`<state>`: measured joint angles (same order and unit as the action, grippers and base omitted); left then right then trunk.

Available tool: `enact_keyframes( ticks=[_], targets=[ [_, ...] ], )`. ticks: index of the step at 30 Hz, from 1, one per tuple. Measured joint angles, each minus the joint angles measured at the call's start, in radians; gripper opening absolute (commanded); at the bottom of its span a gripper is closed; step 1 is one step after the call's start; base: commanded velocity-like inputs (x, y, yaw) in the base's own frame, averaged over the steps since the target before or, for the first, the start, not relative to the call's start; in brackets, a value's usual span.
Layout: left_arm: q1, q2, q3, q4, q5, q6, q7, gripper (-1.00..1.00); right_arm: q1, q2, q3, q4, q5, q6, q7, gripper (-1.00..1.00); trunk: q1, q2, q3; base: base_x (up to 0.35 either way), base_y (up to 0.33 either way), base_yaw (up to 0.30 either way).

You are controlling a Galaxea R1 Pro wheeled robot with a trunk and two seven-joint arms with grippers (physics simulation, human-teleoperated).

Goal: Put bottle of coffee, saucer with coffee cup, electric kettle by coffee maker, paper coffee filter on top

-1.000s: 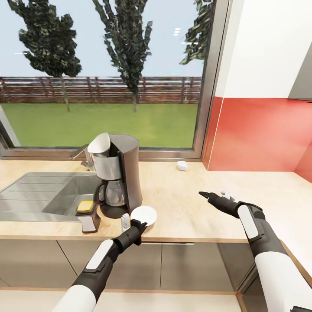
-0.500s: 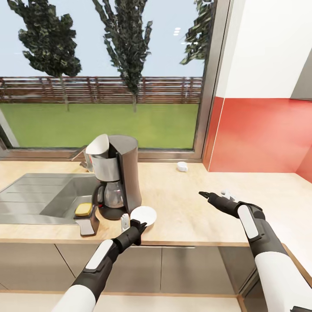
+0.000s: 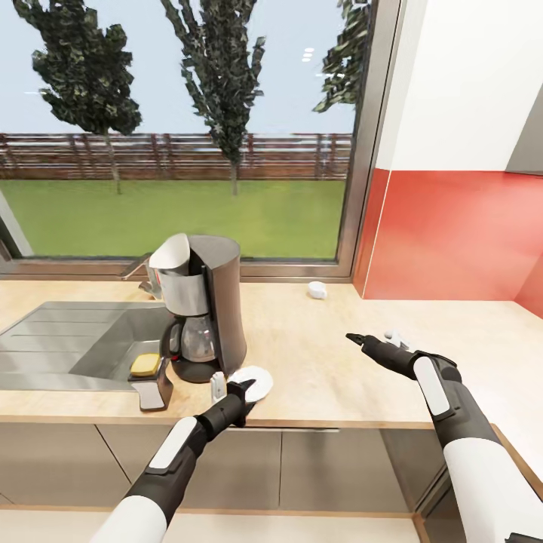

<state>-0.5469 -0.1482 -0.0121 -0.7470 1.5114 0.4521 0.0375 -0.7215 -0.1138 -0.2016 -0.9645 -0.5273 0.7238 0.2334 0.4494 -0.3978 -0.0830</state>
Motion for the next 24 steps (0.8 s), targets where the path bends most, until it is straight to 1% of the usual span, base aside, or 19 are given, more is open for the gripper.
enact_keyframes(
  ticks=[14, 24],
  targets=[
    [0.000, 0.002, 0.000, 0.001, 0.001, 0.001, -0.001, 1.00, 0.000, 0.000, 0.000, 0.000, 0.000, 0.000, 0.000, 1.00, 0.000, 0.000, 0.000, -0.001, 0.000, 0.000],
    [0.000, 0.001, -0.001, 0.001, 0.002, 0.003, -0.001, 1.00, 0.000, 0.000, 0.000, 0.000, 0.000, -0.001, 0.000, 1.00, 0.001, 0.000, 0.000, -0.253, 0.127, 0.000]
  ],
)
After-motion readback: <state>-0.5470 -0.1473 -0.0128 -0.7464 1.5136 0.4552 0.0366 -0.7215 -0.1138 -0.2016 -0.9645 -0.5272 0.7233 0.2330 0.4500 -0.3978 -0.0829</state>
